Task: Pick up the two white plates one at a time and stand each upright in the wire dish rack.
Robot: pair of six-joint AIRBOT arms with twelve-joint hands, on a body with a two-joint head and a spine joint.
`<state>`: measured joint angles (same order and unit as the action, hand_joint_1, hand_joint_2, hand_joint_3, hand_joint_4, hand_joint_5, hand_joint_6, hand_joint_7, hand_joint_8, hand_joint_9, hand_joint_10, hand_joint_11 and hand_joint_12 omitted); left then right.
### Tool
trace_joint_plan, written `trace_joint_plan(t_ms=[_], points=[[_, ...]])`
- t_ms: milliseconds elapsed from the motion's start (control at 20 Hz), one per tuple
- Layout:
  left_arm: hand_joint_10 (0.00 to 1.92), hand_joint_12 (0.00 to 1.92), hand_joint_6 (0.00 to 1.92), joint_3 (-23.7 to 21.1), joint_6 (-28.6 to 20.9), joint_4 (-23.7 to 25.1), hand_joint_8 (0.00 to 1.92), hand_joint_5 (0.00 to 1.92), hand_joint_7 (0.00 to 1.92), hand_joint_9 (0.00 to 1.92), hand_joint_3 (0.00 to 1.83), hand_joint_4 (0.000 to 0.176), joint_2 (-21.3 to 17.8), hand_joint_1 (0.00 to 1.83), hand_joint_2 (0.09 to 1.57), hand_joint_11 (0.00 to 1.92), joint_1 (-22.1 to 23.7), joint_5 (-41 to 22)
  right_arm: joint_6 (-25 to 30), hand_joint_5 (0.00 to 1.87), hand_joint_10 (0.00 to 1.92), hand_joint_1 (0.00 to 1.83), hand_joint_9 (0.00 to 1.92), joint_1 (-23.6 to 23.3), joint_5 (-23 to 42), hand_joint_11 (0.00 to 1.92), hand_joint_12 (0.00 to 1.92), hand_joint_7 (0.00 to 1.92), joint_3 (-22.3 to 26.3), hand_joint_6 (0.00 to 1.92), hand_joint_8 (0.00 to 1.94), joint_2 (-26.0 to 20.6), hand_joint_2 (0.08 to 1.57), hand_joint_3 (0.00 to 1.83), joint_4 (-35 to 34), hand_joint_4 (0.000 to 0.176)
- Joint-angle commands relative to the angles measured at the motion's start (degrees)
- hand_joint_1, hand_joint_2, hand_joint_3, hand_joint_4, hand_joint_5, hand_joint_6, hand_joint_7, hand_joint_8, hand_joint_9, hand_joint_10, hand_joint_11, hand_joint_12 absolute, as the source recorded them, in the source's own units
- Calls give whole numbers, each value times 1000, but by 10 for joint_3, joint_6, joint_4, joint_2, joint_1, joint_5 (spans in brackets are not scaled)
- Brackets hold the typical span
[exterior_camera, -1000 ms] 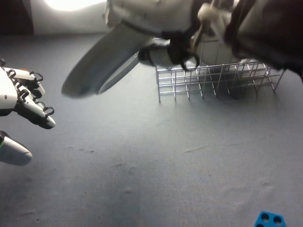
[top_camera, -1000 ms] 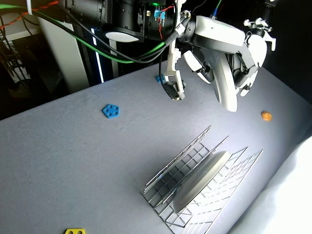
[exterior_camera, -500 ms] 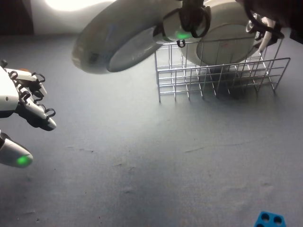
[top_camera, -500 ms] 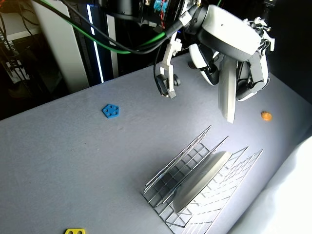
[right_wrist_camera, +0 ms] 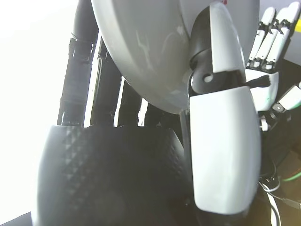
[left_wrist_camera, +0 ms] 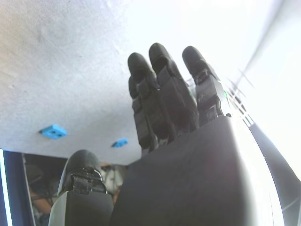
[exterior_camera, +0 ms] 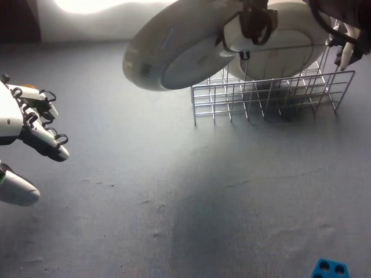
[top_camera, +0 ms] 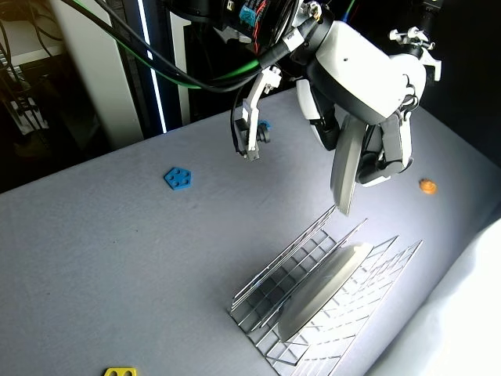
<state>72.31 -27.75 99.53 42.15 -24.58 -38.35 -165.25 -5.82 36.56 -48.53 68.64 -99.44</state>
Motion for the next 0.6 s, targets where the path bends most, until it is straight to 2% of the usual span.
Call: trace_joint_plan(t_ms=[0, 450, 550], points=[[5, 647, 5, 1, -4, -17, 4, 549, 690, 557, 1, 0, -4, 0, 1155, 0, 4, 0, -5, 951, 2, 1204, 1125, -12, 2, 616, 1137, 940, 2, 1102, 987, -4, 1136, 2, 39, 15], [1, 673, 4, 4, -10, -12, 2, 561, 679, 562, 0, 0, -3, 0, 1144, 0, 6, 0, -18, 943, 1, 1203, 1118, -5, 13, 595, 1135, 934, 1, 1114, 998, -13, 1140, 2, 39, 14], [0, 658, 0, 8, -12, -12, 0, 554, 675, 553, 0, 0, -1, 0, 1145, 0, 6, 0, -20, 965, 10, 1209, 1141, 6, 16, 615, 1124, 975, -2, 1067, 949, -20, 1126, 0, 38, 23]])
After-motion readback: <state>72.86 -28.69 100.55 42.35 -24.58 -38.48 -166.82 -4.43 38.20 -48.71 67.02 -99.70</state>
